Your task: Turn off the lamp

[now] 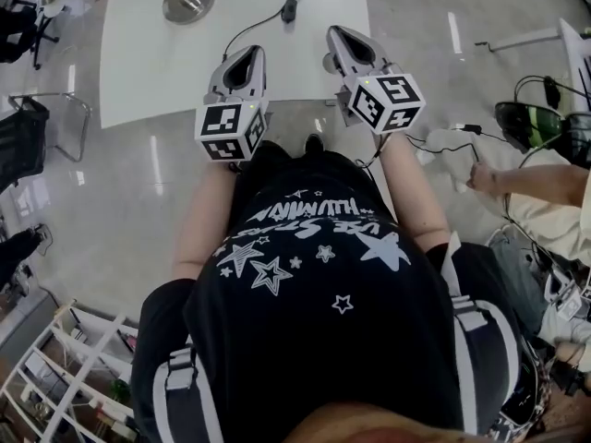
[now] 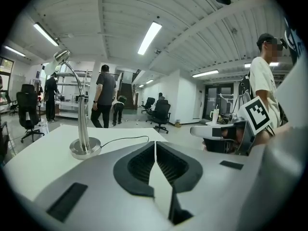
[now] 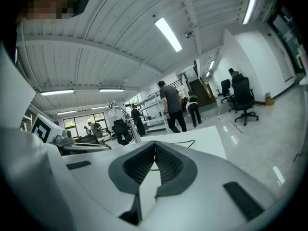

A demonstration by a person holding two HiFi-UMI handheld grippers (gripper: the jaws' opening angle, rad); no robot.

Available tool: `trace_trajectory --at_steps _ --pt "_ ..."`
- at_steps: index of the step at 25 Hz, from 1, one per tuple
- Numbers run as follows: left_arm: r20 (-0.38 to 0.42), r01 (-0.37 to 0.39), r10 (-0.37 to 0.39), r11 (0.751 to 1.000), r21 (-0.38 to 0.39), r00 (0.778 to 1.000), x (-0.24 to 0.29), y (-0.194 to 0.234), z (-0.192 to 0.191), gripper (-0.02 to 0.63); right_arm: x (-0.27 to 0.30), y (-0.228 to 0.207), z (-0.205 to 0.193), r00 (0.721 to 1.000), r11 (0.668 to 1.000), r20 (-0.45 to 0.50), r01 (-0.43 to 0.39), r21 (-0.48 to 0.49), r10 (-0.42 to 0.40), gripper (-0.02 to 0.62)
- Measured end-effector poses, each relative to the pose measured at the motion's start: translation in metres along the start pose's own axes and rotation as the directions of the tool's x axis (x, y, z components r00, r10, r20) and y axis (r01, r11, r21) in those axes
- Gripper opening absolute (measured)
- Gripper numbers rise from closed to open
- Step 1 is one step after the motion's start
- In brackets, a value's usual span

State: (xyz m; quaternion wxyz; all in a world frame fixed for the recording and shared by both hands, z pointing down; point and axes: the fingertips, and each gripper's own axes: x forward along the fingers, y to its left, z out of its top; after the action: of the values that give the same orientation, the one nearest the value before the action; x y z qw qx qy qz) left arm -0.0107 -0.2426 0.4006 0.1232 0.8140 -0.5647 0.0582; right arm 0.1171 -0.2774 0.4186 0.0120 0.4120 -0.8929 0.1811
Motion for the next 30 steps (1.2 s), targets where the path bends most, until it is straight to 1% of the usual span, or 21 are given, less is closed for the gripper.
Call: trace_trajectory --at_steps 5,11,15,19,25,30 --pt "-0.069 0.047 -0.047 0.999 -0.004 0.996 0.03 -0.003 -0.016 0.014 0.014 -0.011 -0.004 1.0 1.0 -0.01 0.019 0.007 -0.019 0.006" --pt "-0.115 0.073 -0.072 0.997 0.009 0.991 0.063 0.006 -0.025 0.014 0.033 -0.023 -0.005 0.997 0.998 -0.025 0.068 0.006 -0.068 0.006" --pt "-0.178 0.069 -0.065 0.997 0.017 0.982 0.088 0.018 -0.044 0.015 0.048 -0.033 -0.009 0.994 0.995 -0.049 0.1 -0.002 -0.1 0.006" --pt "-0.22 0.076 -0.067 0.997 0.033 0.973 0.108 0.023 -0.058 0.015 0.061 -0.044 -0.008 0.99 0.993 -0.071 0.117 -0.011 -0.118 0.006" --pt "-0.295 0.095 -0.063 0.991 0.095 0.953 0.135 0.022 -0.075 0.017 0.077 -0.058 -0.014 0.987 0.992 -0.105 0.124 -0.013 -0.125 0.006" --pt "-0.341 0.124 -0.082 0.987 0.103 0.937 0.145 0.016 -0.09 0.099 0.084 -0.065 -0.021 0.985 0.993 -0.129 0.117 -0.008 -0.117 0.006"
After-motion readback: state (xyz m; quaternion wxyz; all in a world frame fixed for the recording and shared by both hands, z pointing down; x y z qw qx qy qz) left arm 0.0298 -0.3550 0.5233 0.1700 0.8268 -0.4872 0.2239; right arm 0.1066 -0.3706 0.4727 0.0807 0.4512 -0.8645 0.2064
